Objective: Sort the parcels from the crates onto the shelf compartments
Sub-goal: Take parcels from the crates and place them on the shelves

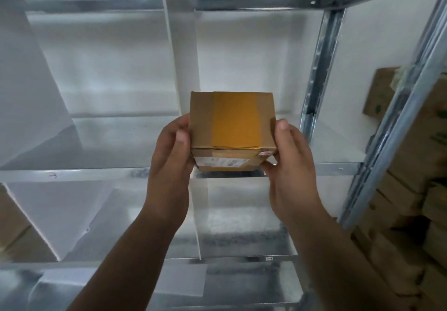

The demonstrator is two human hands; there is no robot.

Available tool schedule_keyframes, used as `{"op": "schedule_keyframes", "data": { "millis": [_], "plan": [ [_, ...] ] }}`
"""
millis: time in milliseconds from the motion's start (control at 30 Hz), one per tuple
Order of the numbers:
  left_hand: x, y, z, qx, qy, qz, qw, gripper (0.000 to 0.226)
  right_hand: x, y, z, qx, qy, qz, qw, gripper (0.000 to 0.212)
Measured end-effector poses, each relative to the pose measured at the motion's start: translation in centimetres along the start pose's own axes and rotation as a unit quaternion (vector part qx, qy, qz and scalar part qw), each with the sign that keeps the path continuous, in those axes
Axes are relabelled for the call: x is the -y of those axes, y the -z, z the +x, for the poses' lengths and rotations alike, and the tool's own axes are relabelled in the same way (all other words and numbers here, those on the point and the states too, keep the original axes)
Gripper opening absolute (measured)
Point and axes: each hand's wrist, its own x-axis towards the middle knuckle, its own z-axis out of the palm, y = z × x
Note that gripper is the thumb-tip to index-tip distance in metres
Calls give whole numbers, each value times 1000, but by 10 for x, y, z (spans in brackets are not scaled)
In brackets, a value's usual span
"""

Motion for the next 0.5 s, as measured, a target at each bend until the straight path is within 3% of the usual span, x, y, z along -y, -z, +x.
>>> {"op": "schedule_keyframes", "data": {
  "millis": [100, 233, 367, 500],
  "plan": [
    [-4, 3, 1, -3, 35, -49, 998, 35, 1, -4, -3, 6, 4, -23, 1000, 29],
    [-11, 2, 6, -2, 58, -51, 997, 32, 6, -6, -2, -5, 18, -74, 997, 46],
    [-12, 0, 9, 2, 56, -55, 997, 31, 8, -9, 3, -23, 11, -85, 996, 41],
    [-5, 3, 11, 22, 35, -57, 998, 47, 8, -12, 7, -26, 4, -104, 994, 38]
  ]
}}
